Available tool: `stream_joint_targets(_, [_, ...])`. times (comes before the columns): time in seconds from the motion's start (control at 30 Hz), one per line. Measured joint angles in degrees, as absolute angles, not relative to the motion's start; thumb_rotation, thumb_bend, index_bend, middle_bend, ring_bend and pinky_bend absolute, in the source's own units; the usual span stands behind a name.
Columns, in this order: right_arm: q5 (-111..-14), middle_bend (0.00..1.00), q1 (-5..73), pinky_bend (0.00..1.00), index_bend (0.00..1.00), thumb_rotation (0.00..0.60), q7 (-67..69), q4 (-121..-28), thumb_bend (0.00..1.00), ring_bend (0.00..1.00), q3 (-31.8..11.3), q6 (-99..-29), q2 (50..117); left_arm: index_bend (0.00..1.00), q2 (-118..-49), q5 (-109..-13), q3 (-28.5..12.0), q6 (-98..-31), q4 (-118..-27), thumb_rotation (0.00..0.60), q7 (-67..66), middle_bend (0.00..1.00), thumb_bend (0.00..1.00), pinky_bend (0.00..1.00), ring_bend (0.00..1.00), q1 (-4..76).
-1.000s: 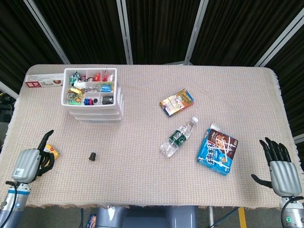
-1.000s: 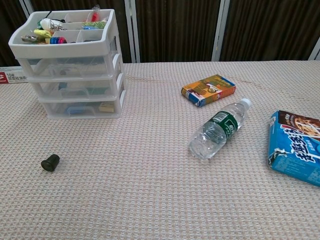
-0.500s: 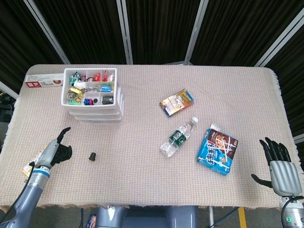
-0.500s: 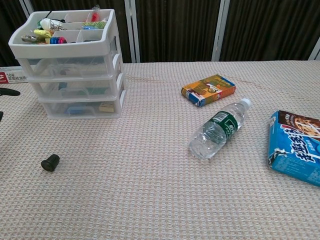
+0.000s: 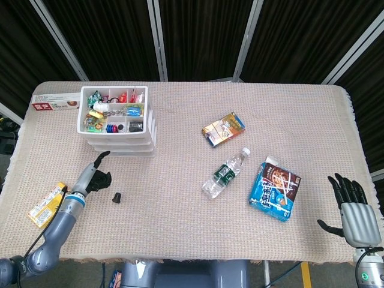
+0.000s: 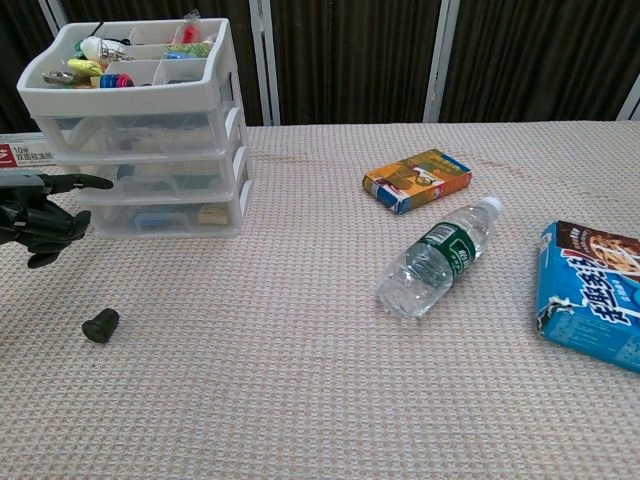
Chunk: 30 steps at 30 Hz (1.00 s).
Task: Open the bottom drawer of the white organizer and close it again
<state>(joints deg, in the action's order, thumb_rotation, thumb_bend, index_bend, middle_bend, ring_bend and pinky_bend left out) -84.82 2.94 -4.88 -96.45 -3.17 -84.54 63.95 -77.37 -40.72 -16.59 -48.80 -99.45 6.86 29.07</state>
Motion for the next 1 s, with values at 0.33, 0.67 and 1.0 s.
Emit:
stream_joint_targets(0.33, [-85.01,0.0,2.95,0.0,0.05,0.6,-4.45,-96.41,0.01,0.0,-3.14,-84.58,63.88,0.02,-80.78,-36.44,-17.88,-46.28,-96.28,0.6,6.35,0.95,0.67,0.78,0.86,33.12])
stream_joint_targets(0.67, [-85.19,0.0,2.97,0.0,0.05,0.6,-4.19,-96.3,0.01,0.0,-3.13,-84.66,63.91,0.07,-83.39,-32.62,-18.38,-45.98,-94.5,0.6,6.23,0.95,0.68,0.78,0.86,35.36])
stream_joint_targets(1.0, [-85.22,0.0,2.95,0.0,0.05,0.6,-4.19,-96.36,0.01,0.0,-3.1,-84.68,63.87,0.13,-85.07,-30.18,-19.85,-45.74,-93.89,0.6,8.67,0.95,0.68,0.78,0.86,36.05])
